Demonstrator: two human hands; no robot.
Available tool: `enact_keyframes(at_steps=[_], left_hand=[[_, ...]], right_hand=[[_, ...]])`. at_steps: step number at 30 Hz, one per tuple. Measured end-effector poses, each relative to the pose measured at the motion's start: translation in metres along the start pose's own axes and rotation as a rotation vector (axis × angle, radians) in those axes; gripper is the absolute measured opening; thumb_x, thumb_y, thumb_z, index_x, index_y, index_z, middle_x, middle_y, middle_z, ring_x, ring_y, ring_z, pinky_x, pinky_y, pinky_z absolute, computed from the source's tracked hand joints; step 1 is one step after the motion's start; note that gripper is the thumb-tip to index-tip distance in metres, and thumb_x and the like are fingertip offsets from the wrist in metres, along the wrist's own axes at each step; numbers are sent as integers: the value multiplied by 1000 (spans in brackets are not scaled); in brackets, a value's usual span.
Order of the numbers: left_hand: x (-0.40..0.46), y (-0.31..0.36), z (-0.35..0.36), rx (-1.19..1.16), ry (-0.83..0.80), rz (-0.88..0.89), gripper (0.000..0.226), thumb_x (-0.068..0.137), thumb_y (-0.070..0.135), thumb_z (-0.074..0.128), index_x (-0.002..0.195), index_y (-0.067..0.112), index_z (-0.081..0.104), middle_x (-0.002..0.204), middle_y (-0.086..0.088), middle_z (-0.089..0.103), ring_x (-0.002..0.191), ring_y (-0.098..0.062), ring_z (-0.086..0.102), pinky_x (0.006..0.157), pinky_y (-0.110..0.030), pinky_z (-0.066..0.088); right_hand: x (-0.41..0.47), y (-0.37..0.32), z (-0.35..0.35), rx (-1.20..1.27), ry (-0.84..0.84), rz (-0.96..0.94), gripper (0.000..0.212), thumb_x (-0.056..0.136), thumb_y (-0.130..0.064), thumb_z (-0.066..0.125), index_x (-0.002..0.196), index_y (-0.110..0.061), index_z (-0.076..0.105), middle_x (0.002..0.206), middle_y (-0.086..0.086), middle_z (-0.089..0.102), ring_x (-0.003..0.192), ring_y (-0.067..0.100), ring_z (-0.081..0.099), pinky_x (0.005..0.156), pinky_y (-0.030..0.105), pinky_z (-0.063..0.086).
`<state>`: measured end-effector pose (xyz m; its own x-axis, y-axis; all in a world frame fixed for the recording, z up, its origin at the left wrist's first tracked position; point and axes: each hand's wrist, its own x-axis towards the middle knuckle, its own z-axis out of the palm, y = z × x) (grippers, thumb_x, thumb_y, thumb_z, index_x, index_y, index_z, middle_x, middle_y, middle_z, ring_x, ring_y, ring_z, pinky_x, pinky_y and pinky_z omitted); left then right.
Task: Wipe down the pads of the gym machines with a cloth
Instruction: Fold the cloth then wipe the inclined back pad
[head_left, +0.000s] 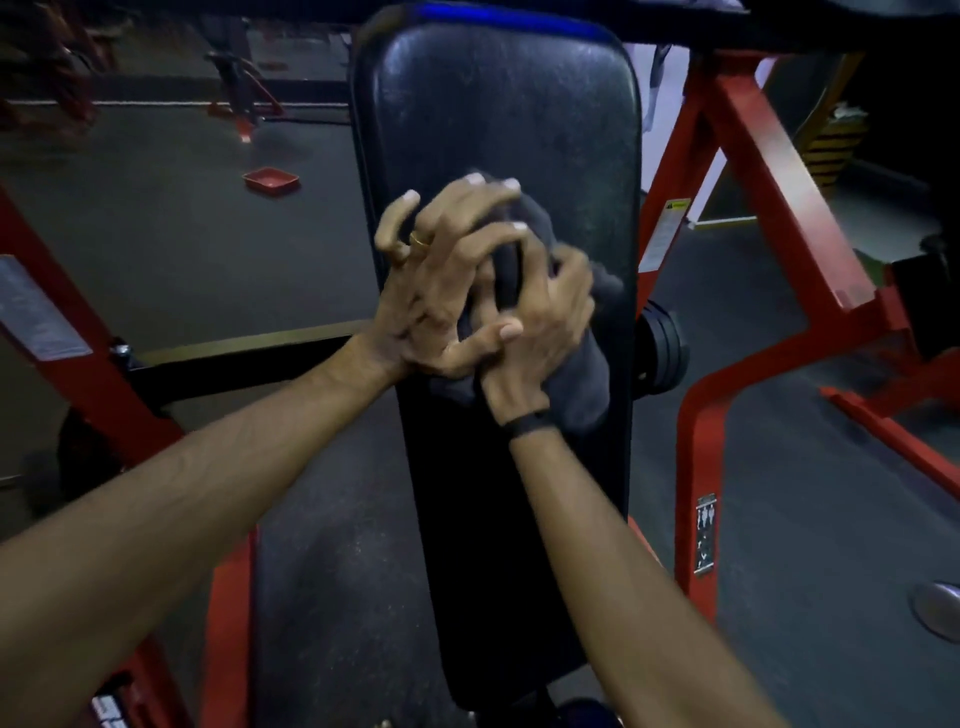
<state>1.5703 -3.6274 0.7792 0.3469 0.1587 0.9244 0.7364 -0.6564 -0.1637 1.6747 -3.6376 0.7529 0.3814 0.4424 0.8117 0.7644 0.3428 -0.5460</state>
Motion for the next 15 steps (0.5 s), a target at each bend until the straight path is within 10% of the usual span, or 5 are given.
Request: enact_keyframes(at_steps=[4,15], left_hand=[[-13,-32,-28,68,192,-261,65,101,52,37,134,-2,49,146,-17,40,132,-29,40,118,-29,12],[-134,-13,-60,73,-105,-445,65,94,63,34,134,13,44,148,-15,41,137,-35,42,108,-57,18]], right_hand=[[35,-56,25,-12,-63,-267,34,87,-43,69,111,-19,74,103,13,63,88,28,57,72,39,40],[-167,46,-34,-100,-438,-585,32,81,-30,71,113,-28,72,110,10,48,81,31,50,64,38,38]])
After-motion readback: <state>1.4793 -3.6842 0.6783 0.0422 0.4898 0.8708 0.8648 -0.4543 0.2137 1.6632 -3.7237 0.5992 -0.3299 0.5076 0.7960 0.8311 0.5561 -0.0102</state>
